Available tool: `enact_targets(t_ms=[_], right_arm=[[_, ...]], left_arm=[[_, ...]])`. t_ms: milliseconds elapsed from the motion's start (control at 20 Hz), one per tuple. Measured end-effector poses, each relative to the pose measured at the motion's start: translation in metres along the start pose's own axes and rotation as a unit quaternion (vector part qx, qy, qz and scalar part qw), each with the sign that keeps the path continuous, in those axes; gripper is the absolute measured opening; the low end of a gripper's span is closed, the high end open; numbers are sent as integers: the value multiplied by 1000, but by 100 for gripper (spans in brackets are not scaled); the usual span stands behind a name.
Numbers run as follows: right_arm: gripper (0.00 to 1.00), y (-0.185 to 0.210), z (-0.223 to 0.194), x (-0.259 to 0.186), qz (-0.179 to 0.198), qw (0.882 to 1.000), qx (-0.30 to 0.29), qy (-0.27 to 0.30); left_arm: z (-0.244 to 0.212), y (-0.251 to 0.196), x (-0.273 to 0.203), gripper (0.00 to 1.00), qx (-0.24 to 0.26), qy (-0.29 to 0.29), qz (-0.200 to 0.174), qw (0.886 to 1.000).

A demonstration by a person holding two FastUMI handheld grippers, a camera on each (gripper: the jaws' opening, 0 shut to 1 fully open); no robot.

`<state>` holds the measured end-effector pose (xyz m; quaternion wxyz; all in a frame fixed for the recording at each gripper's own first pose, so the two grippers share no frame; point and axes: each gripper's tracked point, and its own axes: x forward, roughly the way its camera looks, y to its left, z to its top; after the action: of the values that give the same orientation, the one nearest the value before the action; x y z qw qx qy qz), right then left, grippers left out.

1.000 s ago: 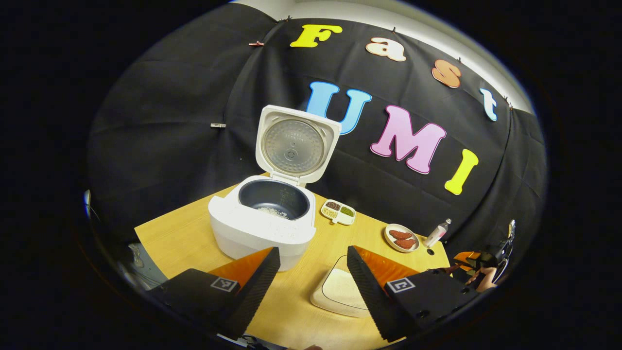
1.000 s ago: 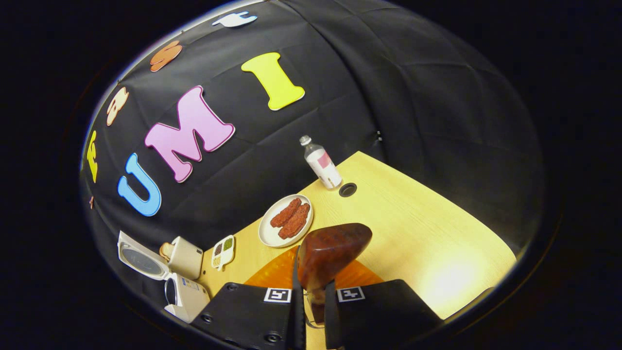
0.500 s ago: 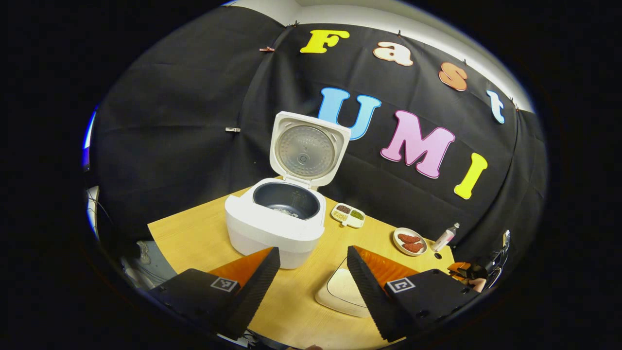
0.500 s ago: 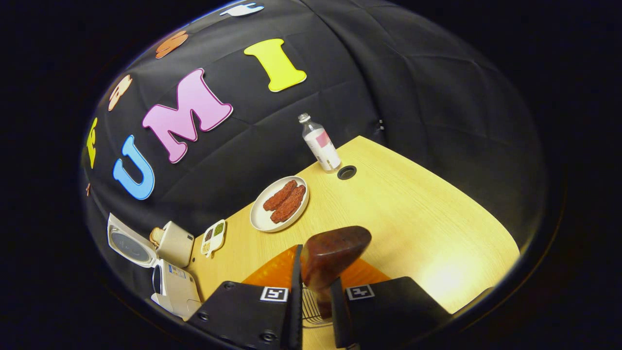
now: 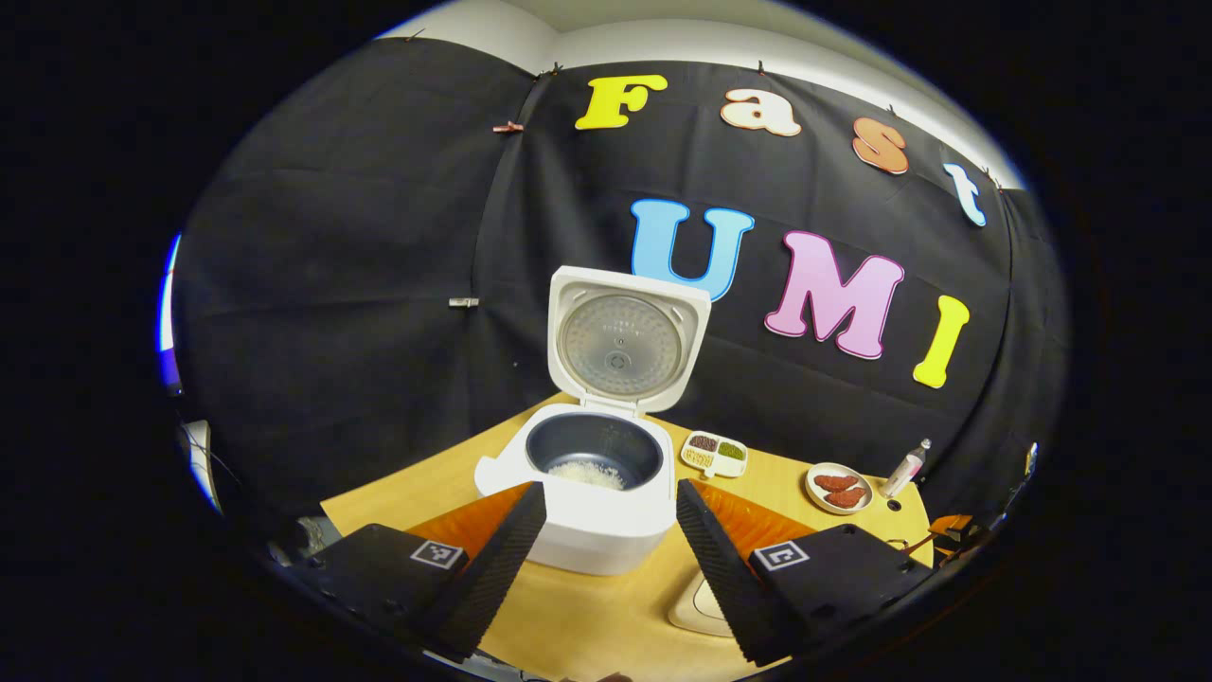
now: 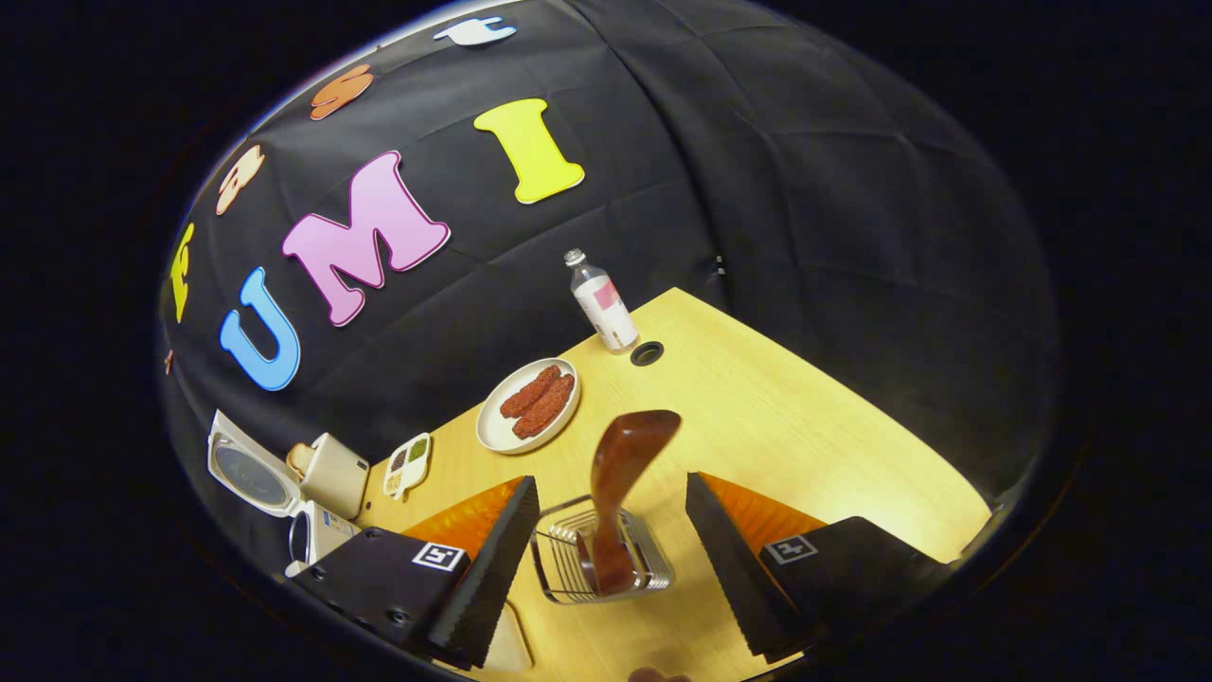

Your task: Close the left gripper, press the button to open the rice cooker; take a wooden spoon from the chopstick holder with the right hand, scoop a spoonful of rice and pour it into the rice cooker, then put the wooden spoon back into the chopstick holder.

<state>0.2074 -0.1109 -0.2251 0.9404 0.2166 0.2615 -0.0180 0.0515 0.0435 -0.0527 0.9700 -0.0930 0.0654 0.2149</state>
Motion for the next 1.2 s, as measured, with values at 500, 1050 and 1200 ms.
enact_targets(t_ms=[500, 1050, 1200], right_arm=[[98, -42, -18, -90, -76, 996, -44, -14], [98, -50, -35, -146, -129, 990, -57, -25], [98, -45, -37, -164, -138, 989, -46, -33]], left_arm=[[151, 20, 74, 95, 94, -75, -18, 993], [242, -4, 206, 95, 84, -64, -83, 991], [240, -6, 250, 95, 99, -48, -85, 990]])
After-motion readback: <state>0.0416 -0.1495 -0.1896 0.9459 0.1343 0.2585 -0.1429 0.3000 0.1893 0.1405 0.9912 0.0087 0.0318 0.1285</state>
